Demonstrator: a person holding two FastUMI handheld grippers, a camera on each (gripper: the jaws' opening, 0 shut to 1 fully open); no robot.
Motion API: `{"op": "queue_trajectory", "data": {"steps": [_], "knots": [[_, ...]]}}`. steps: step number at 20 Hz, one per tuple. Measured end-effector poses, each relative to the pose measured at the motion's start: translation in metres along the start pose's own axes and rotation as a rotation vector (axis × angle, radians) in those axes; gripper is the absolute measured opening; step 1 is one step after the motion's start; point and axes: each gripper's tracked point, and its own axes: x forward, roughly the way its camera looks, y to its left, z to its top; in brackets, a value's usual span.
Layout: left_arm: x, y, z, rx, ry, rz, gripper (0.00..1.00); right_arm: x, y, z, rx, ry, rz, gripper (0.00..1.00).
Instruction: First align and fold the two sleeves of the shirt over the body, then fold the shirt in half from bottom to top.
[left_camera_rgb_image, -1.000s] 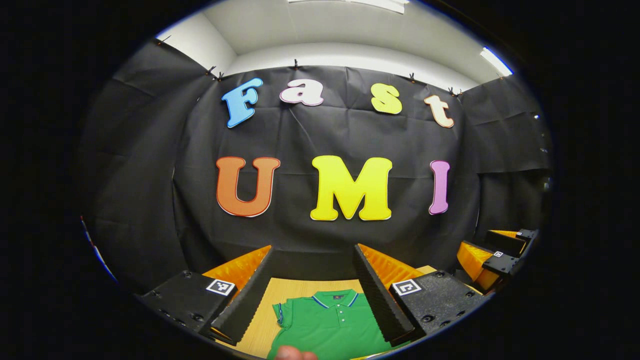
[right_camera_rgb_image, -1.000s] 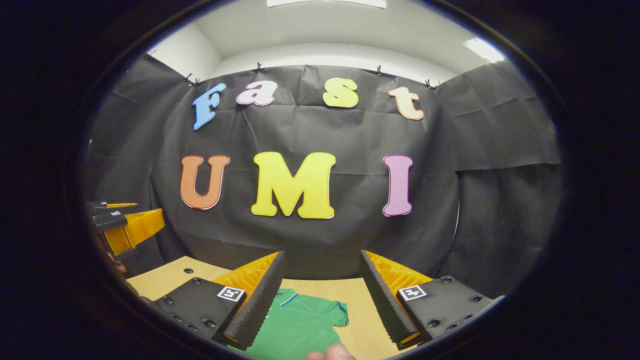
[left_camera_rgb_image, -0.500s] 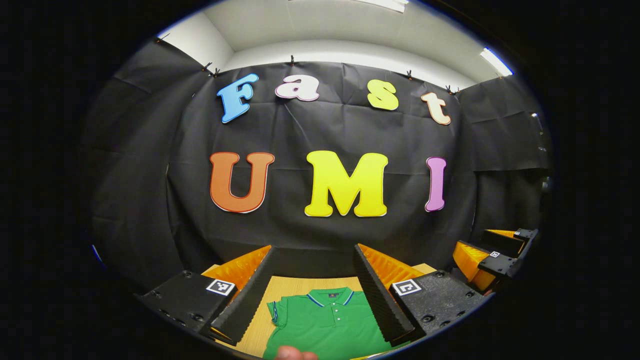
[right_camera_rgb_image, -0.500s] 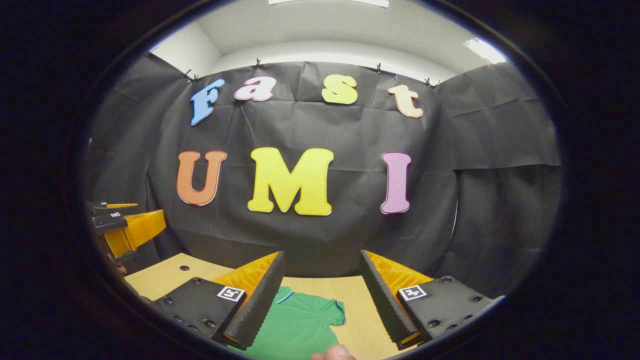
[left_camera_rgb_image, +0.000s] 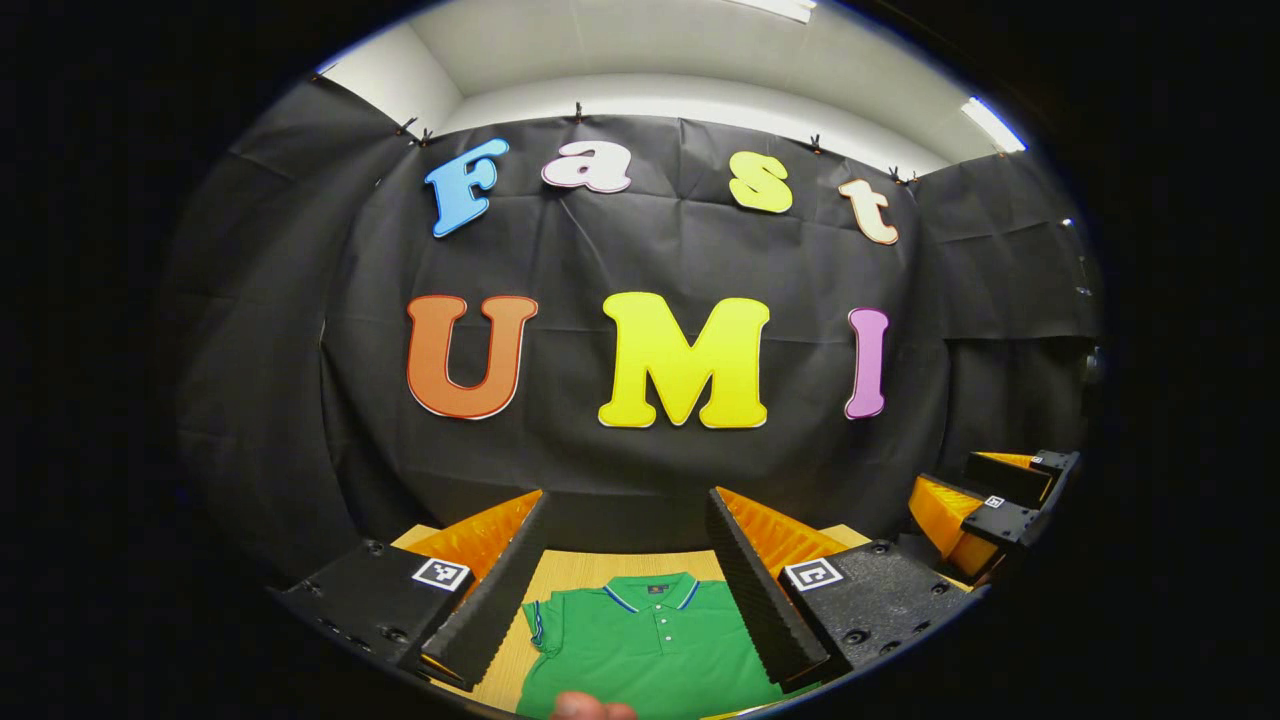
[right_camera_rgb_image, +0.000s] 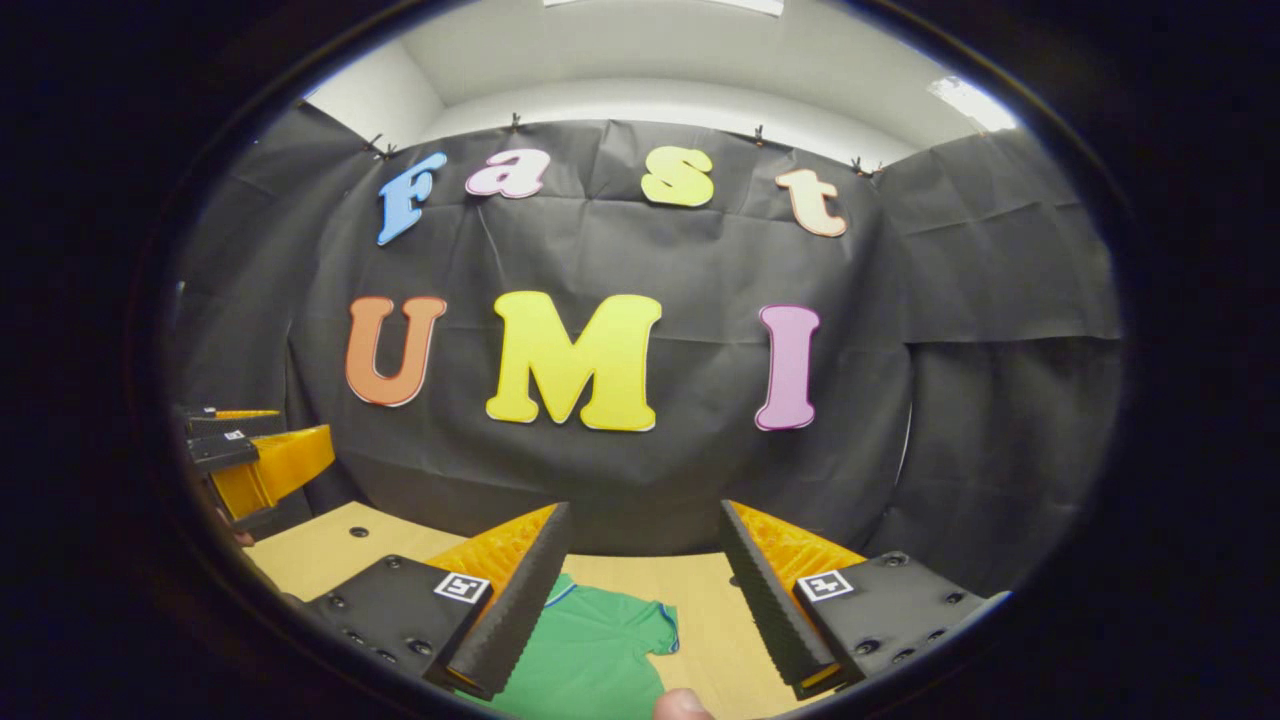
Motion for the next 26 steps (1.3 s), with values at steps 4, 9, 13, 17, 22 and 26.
{"op": "queue_trajectory", "data": {"steps": [4, 9, 13, 17, 22, 26], "knots": [[0.004, 0.001, 0.007, 0.016, -0.029, 0.006, 0.98, 0.007, -0.009, 0.003, -0.006, 0.001, -0.005, 0.93], [0.003, 0.004, 0.006, 0.013, -0.037, 0.03, 1.0, 0.022, -0.025, -0.014, 0.032, 0.061, -0.011, 0.95], [-0.002, 0.009, -0.005, 0.033, 0.003, 0.056, 0.98, 0.035, -0.036, -0.052, 0.035, 0.156, 0.021, 0.93], [-0.005, 0.009, -0.009, 0.048, 0.018, 0.086, 0.98, 0.052, -0.054, -0.096, 0.021, 0.26, 0.05, 0.96], [-0.009, 0.016, -0.015, 0.061, 0.041, 0.13, 0.98, 0.079, -0.057, -0.14, 0.002, 0.347, 0.105, 0.96], [-0.012, 0.023, -0.016, 0.069, 0.062, 0.165, 0.98, 0.1, -0.053, -0.178, -0.003, 0.423, 0.141, 0.94]]}}
